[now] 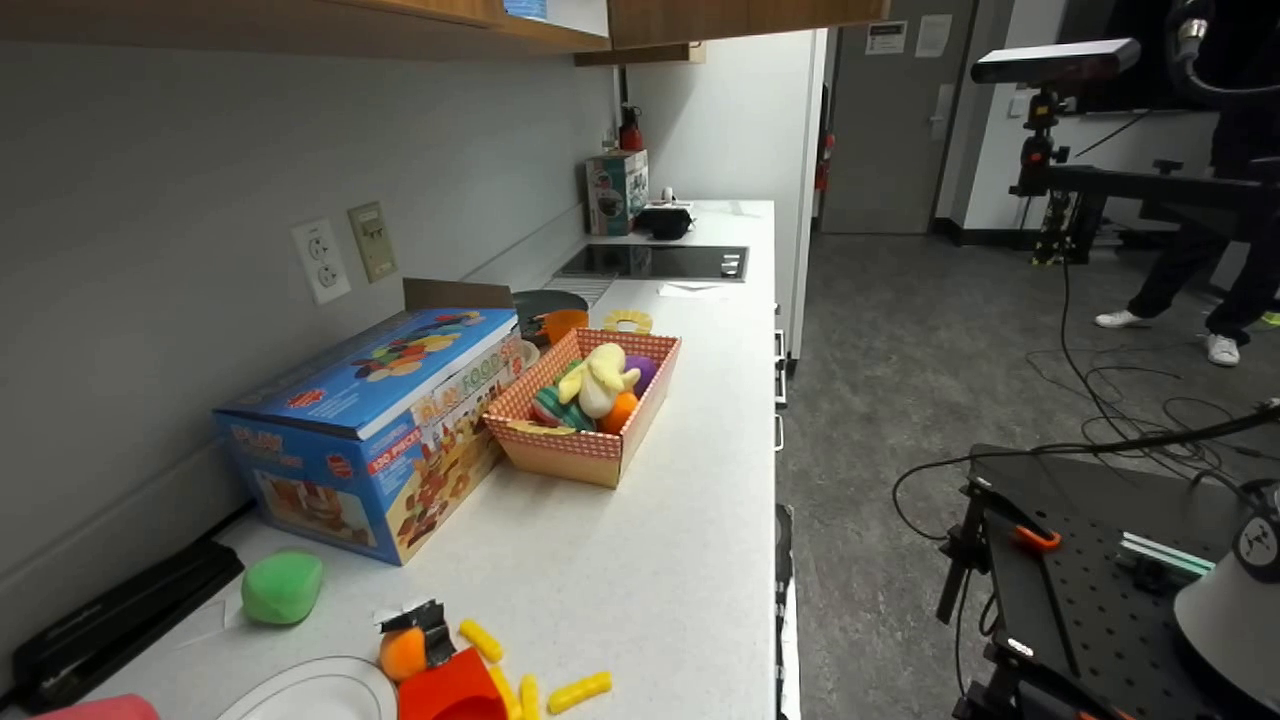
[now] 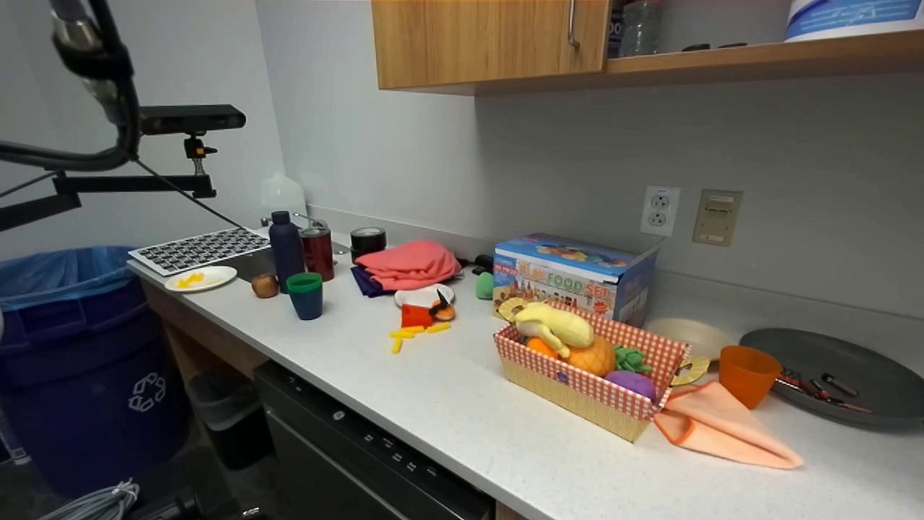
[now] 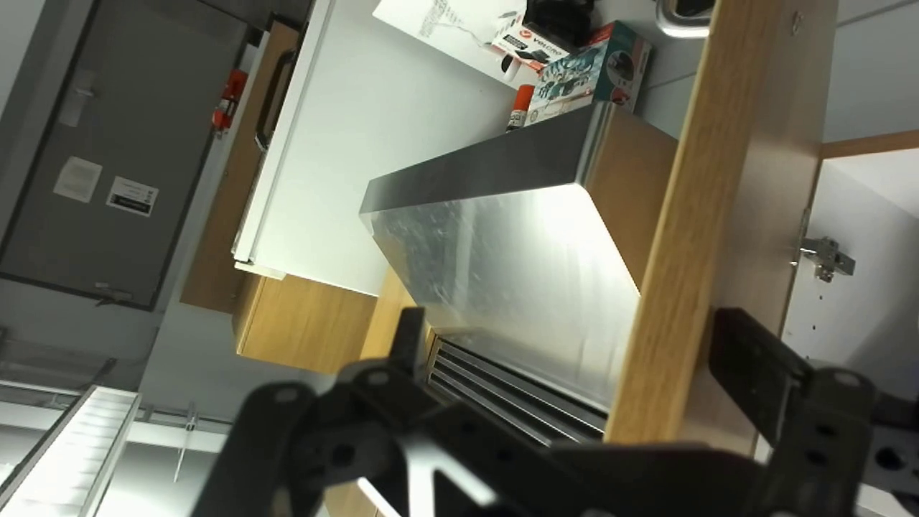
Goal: Open the right upper cabinet door.
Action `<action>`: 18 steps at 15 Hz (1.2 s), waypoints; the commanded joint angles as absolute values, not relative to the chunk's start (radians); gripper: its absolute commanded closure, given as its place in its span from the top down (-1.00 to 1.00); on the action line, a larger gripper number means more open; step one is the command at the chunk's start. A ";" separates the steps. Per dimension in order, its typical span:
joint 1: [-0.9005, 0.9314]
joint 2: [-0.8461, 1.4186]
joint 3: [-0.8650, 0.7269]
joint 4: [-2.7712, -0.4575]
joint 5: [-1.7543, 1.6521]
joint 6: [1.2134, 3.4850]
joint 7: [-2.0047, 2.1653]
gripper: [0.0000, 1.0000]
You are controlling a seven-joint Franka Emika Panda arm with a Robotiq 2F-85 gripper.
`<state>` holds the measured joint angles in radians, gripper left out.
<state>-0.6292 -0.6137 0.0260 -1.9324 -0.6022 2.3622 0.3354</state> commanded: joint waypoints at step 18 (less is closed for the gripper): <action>-0.590 -0.313 0.028 -1.931 -1.313 2.103 1.186 1.00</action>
